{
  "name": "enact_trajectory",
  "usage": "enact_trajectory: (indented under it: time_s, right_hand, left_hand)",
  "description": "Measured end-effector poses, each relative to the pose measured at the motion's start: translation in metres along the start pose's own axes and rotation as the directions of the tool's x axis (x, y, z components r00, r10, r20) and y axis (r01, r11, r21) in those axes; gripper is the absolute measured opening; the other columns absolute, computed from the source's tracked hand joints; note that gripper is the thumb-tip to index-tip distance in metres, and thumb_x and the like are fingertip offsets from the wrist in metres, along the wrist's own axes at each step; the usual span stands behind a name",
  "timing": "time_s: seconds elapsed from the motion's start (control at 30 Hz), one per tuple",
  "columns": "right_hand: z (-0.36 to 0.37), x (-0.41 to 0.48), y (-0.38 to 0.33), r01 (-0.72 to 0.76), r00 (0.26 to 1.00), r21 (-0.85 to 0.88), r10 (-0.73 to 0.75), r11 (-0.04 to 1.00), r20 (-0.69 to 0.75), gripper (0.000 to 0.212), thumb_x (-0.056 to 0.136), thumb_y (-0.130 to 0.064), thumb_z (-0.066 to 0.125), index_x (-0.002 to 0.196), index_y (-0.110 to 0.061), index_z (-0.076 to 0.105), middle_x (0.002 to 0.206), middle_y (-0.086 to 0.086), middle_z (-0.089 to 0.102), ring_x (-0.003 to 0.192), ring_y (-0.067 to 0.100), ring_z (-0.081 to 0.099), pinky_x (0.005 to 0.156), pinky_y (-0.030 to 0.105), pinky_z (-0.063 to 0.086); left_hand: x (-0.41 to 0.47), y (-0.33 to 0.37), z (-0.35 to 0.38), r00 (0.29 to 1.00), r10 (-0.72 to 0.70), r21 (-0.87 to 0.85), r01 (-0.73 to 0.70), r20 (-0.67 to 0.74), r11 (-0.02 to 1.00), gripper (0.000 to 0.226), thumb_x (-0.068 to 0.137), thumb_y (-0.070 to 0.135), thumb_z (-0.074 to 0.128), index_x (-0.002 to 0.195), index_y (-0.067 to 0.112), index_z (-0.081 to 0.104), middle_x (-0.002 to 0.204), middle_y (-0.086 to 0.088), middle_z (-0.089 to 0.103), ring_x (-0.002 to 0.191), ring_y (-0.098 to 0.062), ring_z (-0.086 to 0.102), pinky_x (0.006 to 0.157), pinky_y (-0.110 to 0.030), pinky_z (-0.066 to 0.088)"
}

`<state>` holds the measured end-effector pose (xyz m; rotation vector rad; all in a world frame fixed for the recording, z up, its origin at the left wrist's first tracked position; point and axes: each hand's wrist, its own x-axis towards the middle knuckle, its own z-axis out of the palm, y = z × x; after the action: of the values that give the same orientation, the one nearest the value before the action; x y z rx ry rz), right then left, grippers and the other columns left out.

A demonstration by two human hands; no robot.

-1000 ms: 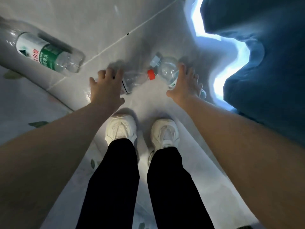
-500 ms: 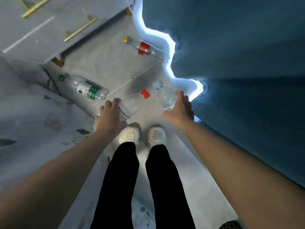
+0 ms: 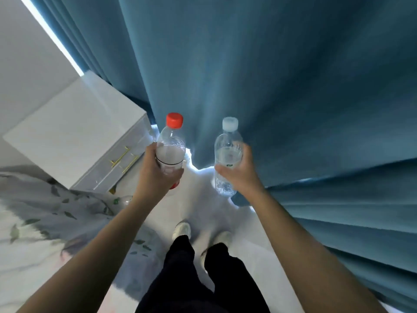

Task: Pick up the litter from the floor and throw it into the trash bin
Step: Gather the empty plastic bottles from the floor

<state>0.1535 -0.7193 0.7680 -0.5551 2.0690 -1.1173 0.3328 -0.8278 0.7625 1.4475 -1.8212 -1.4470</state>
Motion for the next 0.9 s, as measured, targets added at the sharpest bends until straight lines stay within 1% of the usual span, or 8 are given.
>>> enact_trajectory:
  time_s: [0.07, 0.13, 0.2, 0.3, 0.47, 0.6, 0.73, 0.9]
  right_hand:
    - [-0.03, -0.03, -0.012, 0.04, 0.997, 0.074, -0.035, 0.996, -0.067, 0.068, 0.07, -0.011, 0.08, 0.125, -0.024, 0.043, 0.111, -0.01, 0.056, 0.096, 0.001, 0.057, 0.078, 0.018, 0.048]
    - [-0.061, -0.057, -0.017, 0.075, 0.991, 0.107, -0.062, 0.991, -0.118, 0.068, 0.071, -0.014, 0.08, 0.127, -0.028, 0.043, 0.115, -0.009, 0.057, 0.102, 0.005, 0.058, 0.084, 0.025, 0.05]
    - [-0.091, -0.08, -0.021, 0.132, 0.978, 0.123, -0.109, 0.984, -0.177, 0.07, 0.072, -0.014, 0.08, 0.129, -0.029, 0.042, 0.117, -0.008, 0.057, 0.105, 0.008, 0.058, 0.089, 0.027, 0.049]
    - [-0.134, -0.118, -0.02, 0.202, 0.953, 0.152, -0.158, 0.967, -0.257, 0.072, 0.07, -0.018, 0.081, 0.128, -0.032, 0.042, 0.11, -0.016, 0.059, 0.101, 0.006, 0.06, 0.088, 0.026, 0.05]
    - [-0.219, -0.195, 0.012, 0.313, 0.904, 0.197, -0.229, 0.929, -0.361, 0.068, 0.075, -0.006, 0.078, 0.123, -0.039, 0.043, 0.107, -0.02, 0.061, 0.099, 0.0, 0.061, 0.083, 0.019, 0.05]
    - [-0.283, -0.251, 0.049, 0.347, 0.845, 0.185, -0.221, 0.919, -0.487, 0.069, 0.074, -0.006, 0.079, 0.125, -0.035, 0.043, 0.107, -0.019, 0.062, 0.101, 0.002, 0.062, 0.084, 0.018, 0.051]
    - [-0.335, -0.297, 0.083, 0.349, 0.777, 0.175, -0.179, 0.921, -0.604, 0.066, 0.069, -0.015, 0.08, 0.122, -0.031, 0.045, 0.106, -0.015, 0.063, 0.101, 0.008, 0.063, 0.091, 0.034, 0.053]
    - [-0.393, -0.35, 0.125, 0.356, 0.645, 0.172, -0.109, 0.918, -0.756, 0.065, 0.071, -0.009, 0.079, 0.119, -0.035, 0.045, 0.101, -0.025, 0.062, 0.098, 0.001, 0.062, 0.087, 0.027, 0.051]
  left_hand:
    - [-0.023, 0.032, 0.001, 0.996, 0.087, -0.035, -0.085, 0.028, 0.996, 0.058, 0.074, -0.003, 0.075, 0.114, 0.017, 0.038, 0.088, 0.01, 0.049, 0.063, 0.015, 0.054, 0.05, -0.004, 0.041]
    - [-0.046, 0.057, 0.008, 0.983, 0.172, -0.053, -0.169, 0.066, 0.984, 0.054, 0.075, -0.006, 0.074, 0.111, 0.015, 0.039, 0.085, 0.005, 0.051, 0.059, 0.011, 0.055, 0.049, -0.005, 0.042]
    - [-0.06, 0.076, 0.024, 0.961, 0.256, -0.062, -0.25, 0.109, 0.966, 0.056, 0.072, -0.007, 0.075, 0.109, 0.016, 0.04, 0.087, 0.005, 0.053, 0.063, 0.01, 0.056, 0.052, -0.006, 0.043]
    - [-0.086, 0.104, 0.056, 0.924, 0.344, -0.08, -0.335, 0.17, 0.939, 0.065, 0.066, 0.008, 0.083, 0.111, 0.027, 0.04, 0.095, 0.015, 0.055, 0.077, 0.012, 0.056, 0.063, -0.007, 0.043]
    - [-0.16, 0.148, 0.123, 0.858, 0.46, -0.174, -0.429, 0.226, 0.886, 0.068, 0.069, 0.009, 0.083, 0.116, 0.033, 0.039, 0.095, 0.023, 0.058, 0.082, 0.011, 0.059, 0.065, -0.002, 0.043]
    - [-0.223, 0.165, 0.184, 0.782, 0.536, -0.259, -0.472, 0.319, 0.843, 0.07, 0.068, 0.01, 0.084, 0.116, 0.036, 0.041, 0.095, 0.03, 0.058, 0.088, 0.003, 0.061, 0.074, -0.015, 0.049]
    - [-0.277, 0.177, 0.239, 0.71, 0.57, -0.331, -0.466, 0.414, 0.821, 0.069, 0.068, 0.008, 0.084, 0.11, 0.044, 0.042, 0.095, 0.028, 0.06, 0.087, 0.001, 0.062, 0.069, -0.014, 0.05]
    - [-0.322, 0.194, 0.3, 0.58, 0.619, -0.375, -0.494, 0.53, 0.785, 0.073, 0.062, 0.015, 0.086, 0.116, 0.036, 0.042, 0.099, 0.025, 0.058, 0.092, -0.002, 0.061, 0.075, -0.017, 0.047]
